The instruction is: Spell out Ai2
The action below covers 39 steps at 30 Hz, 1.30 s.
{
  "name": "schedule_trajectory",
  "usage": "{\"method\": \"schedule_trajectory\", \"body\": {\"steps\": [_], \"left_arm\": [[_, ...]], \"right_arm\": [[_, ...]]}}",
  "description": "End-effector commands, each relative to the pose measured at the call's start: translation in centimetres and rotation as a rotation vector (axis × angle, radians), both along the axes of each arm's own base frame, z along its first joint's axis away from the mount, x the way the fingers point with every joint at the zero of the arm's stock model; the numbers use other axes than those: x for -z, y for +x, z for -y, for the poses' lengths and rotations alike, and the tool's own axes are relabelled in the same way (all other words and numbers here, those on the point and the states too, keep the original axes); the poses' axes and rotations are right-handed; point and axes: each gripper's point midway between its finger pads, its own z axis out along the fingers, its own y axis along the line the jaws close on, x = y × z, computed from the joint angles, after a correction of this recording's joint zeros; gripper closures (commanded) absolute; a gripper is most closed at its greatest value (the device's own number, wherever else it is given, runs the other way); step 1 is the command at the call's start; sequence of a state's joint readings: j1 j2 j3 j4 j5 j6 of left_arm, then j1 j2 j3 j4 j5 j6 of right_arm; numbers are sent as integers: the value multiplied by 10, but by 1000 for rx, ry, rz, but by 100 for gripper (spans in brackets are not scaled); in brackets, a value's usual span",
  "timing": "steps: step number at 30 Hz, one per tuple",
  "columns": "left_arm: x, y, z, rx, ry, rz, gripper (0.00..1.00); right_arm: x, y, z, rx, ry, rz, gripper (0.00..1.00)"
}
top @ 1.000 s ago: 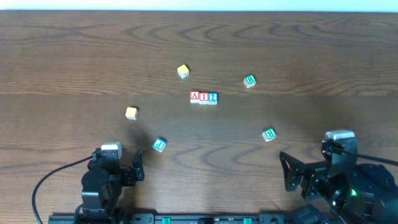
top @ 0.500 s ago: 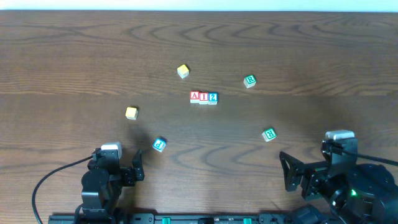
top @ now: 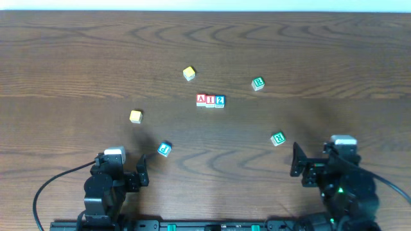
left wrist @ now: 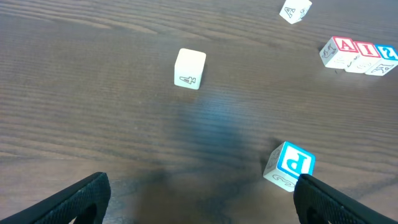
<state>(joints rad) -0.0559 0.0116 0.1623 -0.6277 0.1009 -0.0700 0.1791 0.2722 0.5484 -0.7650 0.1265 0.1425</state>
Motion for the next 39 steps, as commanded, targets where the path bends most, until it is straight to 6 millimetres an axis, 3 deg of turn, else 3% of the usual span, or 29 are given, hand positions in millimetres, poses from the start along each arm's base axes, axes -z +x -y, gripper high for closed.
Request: {"method": "schedule_trajectory", "body": {"steps": [1,12,39], "left_arm": [[1,0,-1,1,9,3,5],[1,0,-1,0,9,3,5],[1,0,-1,1,9,3,5]], "right_arm": [[31,-3,-3,-31,-2,-30,1],[125,-28,-3,-46,-16,-195,1],[126,-23,-3,-48,-14,-177,1]]}}
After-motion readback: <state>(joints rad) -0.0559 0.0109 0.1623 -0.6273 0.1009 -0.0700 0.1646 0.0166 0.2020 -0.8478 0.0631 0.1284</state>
